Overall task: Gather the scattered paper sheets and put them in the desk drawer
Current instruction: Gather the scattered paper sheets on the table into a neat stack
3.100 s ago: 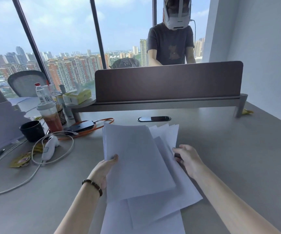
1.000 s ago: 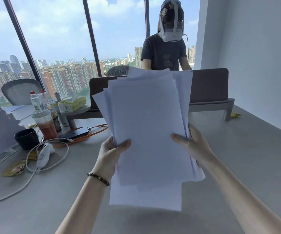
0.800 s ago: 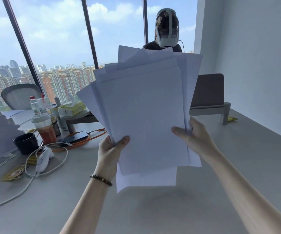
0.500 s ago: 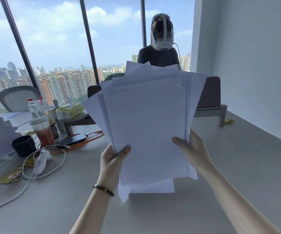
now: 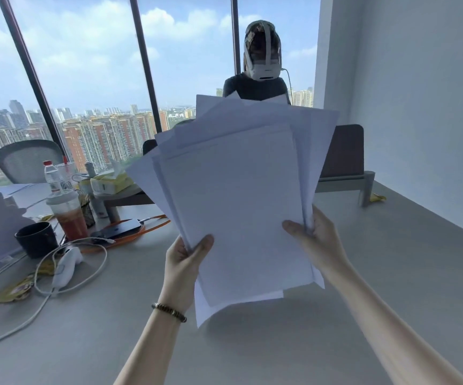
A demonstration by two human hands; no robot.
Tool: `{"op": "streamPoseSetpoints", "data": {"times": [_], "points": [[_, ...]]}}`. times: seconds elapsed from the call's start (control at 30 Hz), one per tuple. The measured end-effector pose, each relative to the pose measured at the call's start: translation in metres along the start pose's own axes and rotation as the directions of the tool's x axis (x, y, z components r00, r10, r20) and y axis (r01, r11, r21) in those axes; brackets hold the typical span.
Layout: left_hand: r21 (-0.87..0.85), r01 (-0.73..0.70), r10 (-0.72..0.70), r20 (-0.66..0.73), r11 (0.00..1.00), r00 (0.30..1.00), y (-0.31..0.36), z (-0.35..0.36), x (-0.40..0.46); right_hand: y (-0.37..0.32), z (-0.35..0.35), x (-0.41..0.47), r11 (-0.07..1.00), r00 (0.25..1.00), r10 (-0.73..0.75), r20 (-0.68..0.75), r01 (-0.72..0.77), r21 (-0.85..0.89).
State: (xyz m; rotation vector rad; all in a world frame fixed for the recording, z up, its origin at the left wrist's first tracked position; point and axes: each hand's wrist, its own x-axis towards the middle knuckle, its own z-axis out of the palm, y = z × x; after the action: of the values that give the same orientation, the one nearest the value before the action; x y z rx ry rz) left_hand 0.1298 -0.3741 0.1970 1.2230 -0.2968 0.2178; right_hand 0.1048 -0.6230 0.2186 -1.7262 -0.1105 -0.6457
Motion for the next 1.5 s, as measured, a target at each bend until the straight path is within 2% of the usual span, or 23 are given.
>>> {"op": "streamPoseSetpoints", "data": {"times": [0.1, 0.23, 0.6, 0.97, 1.07, 1.2, 1.37, 1.43, 1.5], "points": [[0.05, 0.036, -0.036, -0.003, 0.998, 0.999, -0.007, -0.004, -0.002, 0.013, 0.002, -0.007, 0.999, 1.0, 0.017, 0.019, -0.016, -0.031], [0.143, 0.013, -0.015, 0.014, 0.99, 1.0, -0.01, -0.001, -0.001, 0.025, 0.005, -0.014, 0.999, 0.999, 0.039, 0.008, -0.039, -0.008], [0.201, -0.02, -0.011, 0.152, 0.979, 0.988, 0.006, 0.003, 0.001, 0.007, -0.016, -0.01, 0.989, 0.999, 0.04, -0.006, -0.039, 0.145], [0.138, -0.037, 0.016, 0.148, 0.99, 0.989, 0.012, 0.015, 0.003, -0.015, -0.028, 0.004, 0.954, 0.999, -0.05, 0.002, 0.048, 0.295], [0.127, -0.063, 0.047, 0.129, 0.99, 0.99, 0.014, 0.022, 0.003, -0.013, -0.027, 0.006, 0.959, 0.999, -0.05, 0.003, 0.047, 0.28], [0.156, -0.115, 0.099, 0.105, 0.981, 0.99, 0.017, 0.039, 0.004, -0.013, -0.019, 0.009, 0.943, 0.998, -0.014, -0.063, 0.034, 0.331], [0.149, -0.142, 0.122, 0.133, 0.979, 0.984, 0.029, 0.047, 0.01, -0.029, -0.025, 0.016, 0.946, 0.995, -0.062, -0.078, 0.083, 0.312], [0.1, -0.111, 0.095, 0.152, 0.989, 0.984, 0.025, 0.039, 0.008, -0.025, -0.03, 0.014, 0.955, 0.998, -0.057, -0.034, 0.064, 0.289], [0.055, -0.02, 0.012, 0.147, 0.998, 0.989, 0.016, 0.029, 0.004, -0.011, -0.034, 0.009, 0.958, 1.0, -0.005, 0.008, 0.002, 0.288]]}}
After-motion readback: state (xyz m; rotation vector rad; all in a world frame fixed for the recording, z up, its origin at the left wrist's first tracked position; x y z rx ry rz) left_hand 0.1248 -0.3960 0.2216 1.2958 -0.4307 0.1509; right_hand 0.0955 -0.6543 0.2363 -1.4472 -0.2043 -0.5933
